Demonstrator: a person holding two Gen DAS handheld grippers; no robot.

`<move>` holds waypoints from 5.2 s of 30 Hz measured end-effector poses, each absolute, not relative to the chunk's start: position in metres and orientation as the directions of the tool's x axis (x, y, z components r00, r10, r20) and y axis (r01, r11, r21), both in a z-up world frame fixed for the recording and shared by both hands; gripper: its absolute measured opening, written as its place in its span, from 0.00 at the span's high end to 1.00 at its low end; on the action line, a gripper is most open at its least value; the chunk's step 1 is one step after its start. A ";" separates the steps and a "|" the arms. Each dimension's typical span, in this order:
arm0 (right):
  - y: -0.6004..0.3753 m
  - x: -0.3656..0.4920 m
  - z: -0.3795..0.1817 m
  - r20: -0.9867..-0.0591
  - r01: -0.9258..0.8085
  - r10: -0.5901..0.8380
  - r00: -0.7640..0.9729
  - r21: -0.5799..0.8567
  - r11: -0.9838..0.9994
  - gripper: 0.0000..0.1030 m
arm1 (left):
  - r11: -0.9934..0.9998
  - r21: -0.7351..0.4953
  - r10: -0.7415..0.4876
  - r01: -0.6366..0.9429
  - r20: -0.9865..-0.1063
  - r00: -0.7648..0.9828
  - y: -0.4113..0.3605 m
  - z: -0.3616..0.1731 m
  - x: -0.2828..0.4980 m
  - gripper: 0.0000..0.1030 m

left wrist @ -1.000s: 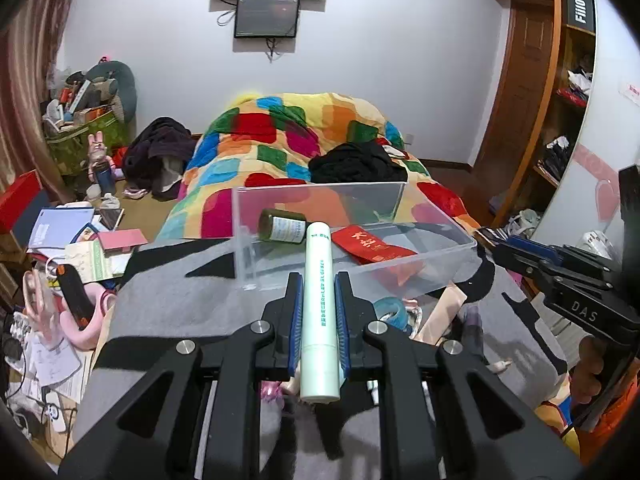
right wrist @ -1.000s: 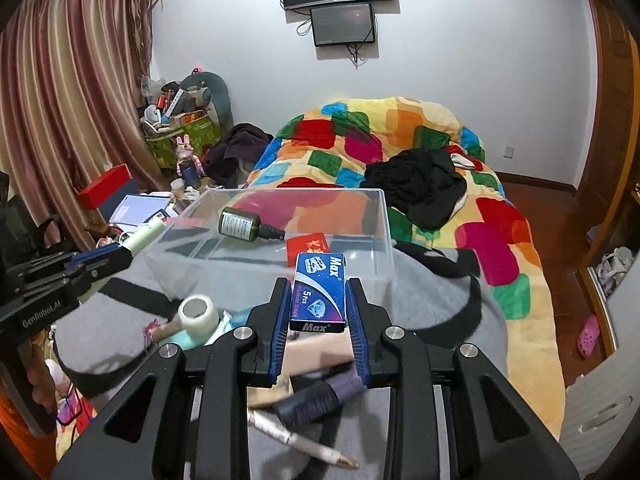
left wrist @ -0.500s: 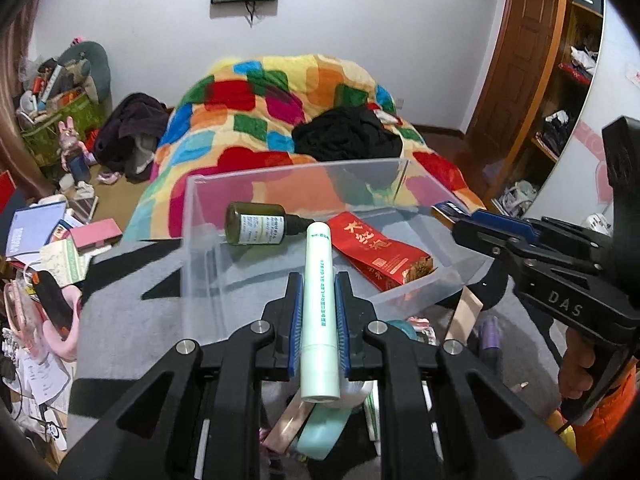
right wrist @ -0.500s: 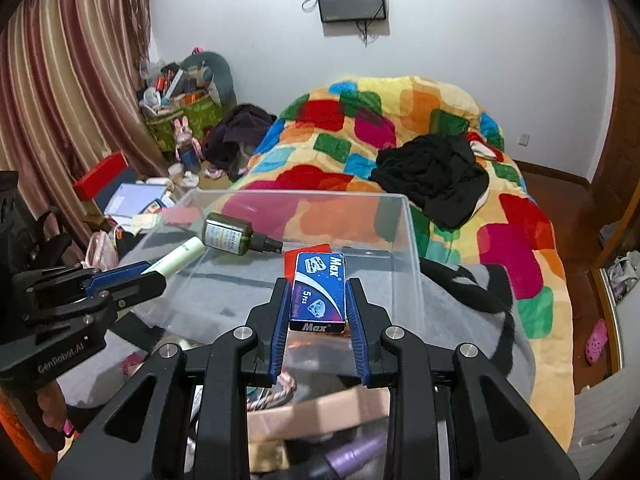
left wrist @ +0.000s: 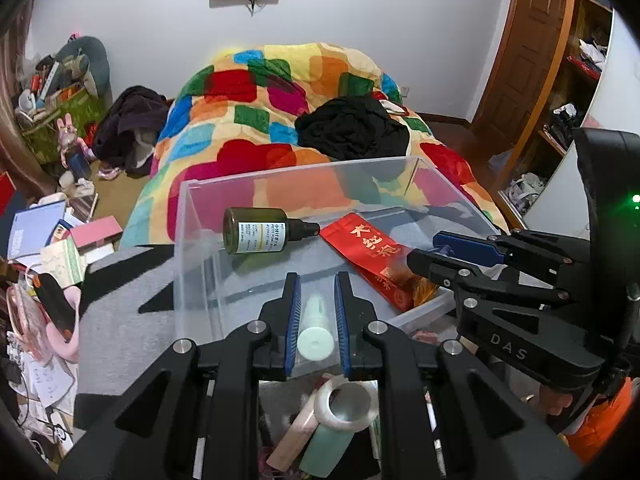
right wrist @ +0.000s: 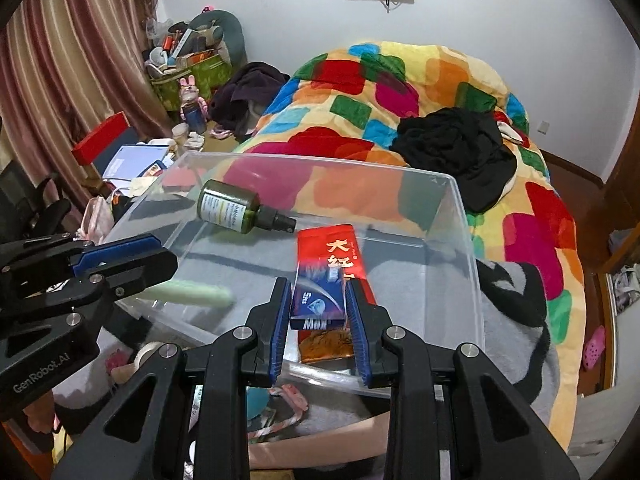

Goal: Organize objects
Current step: 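Carry both held items over the clear box and release them inside, then grasp the white tape roll with left gripper while right gripper grasps purple-capped bottle, then lower both held items into the clear box and open both grippers, then grasp the pink hair tie with left gripper while right gripper grasps white pen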

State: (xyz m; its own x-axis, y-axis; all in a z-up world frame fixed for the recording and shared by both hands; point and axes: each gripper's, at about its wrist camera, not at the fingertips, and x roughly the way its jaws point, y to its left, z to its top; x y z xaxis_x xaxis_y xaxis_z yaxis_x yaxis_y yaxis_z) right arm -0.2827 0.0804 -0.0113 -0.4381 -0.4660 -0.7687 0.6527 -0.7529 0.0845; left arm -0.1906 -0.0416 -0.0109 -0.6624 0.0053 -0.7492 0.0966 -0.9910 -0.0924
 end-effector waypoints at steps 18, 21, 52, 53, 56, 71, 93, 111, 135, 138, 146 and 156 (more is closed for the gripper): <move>0.127 -0.234 0.023 -0.688 0.635 -0.484 -0.542 0.043 -0.771 0.48 | -0.998 -0.038 -0.010 0.050 -0.688 -0.725 -0.020 0.009 -0.134 0.53; 0.136 -0.223 0.022 -0.682 0.620 -0.475 -0.557 0.039 -0.784 0.42 | -0.999 -0.013 -0.026 0.047 -0.681 -0.732 -0.016 0.009 -0.121 0.47; 0.209 -0.205 -0.051 -0.794 0.481 -0.422 -0.438 0.189 -0.856 0.41 | -0.988 -0.100 0.003 0.120 -0.779 -0.627 -0.019 -0.061 -0.133 0.63; 0.208 -0.205 -0.051 -0.794 0.480 -0.418 -0.442 0.184 -0.857 0.45 | -0.988 -0.098 -0.001 0.123 -0.776 -0.630 -0.019 -0.060 -0.132 0.63; 0.201 -0.205 -0.054 -0.797 0.497 -0.422 -0.431 0.181 -0.849 0.56 | -0.987 -0.101 -0.003 0.124 -0.765 -0.644 -0.019 -0.056 -0.125 0.63; 0.223 -0.200 -0.036 -0.744 0.459 -0.430 -0.511 0.186 -0.869 0.77 | -0.987 -0.115 -0.004 0.112 -0.681 -0.732 -0.016 -0.016 -0.101 0.63; 0.147 -0.248 0.031 -0.652 0.580 -0.535 -0.538 0.175 -0.796 0.77 | -0.977 -0.143 -0.018 0.158 -0.684 -0.729 -0.055 0.006 -0.151 0.63; 0.063 -0.300 -0.017 -0.792 0.635 -0.493 -0.360 0.179 -0.752 0.77 | -0.975 -0.165 0.040 0.148 -0.788 -0.615 -0.061 -0.029 -0.201 0.63; 0.097 -0.251 0.018 -0.724 0.673 -0.546 -0.422 0.153 -0.723 0.46 | -0.986 -0.118 0.002 0.119 -0.720 -0.694 -0.052 0.008 -0.154 0.37; 0.107 -0.240 0.025 -0.703 0.676 -0.555 -0.444 0.143 -0.723 0.39 | -0.988 -0.098 -0.013 0.115 -0.703 -0.712 -0.050 0.016 -0.140 0.30; 0.133 -0.216 0.029 -0.682 0.673 -0.559 -0.470 0.133 -0.728 0.31 | -0.990 -0.068 -0.037 0.121 -0.709 -0.704 -0.049 0.007 -0.110 0.17; 0.165 -0.188 -0.009 -0.742 0.672 -0.519 -0.424 0.126 -0.729 0.27 | -0.985 -0.069 -0.036 0.158 -0.815 -0.579 -0.065 -0.054 -0.081 0.17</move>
State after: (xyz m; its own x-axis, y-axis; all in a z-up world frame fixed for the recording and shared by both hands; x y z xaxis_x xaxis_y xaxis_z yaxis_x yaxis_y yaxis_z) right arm -0.1883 0.1655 -0.0088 -0.4238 -0.5188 -0.7424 0.6724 -0.7294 0.1259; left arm -0.0806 -0.0651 -0.0543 -0.5789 -0.0361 -0.8146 0.1583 -0.9850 -0.0689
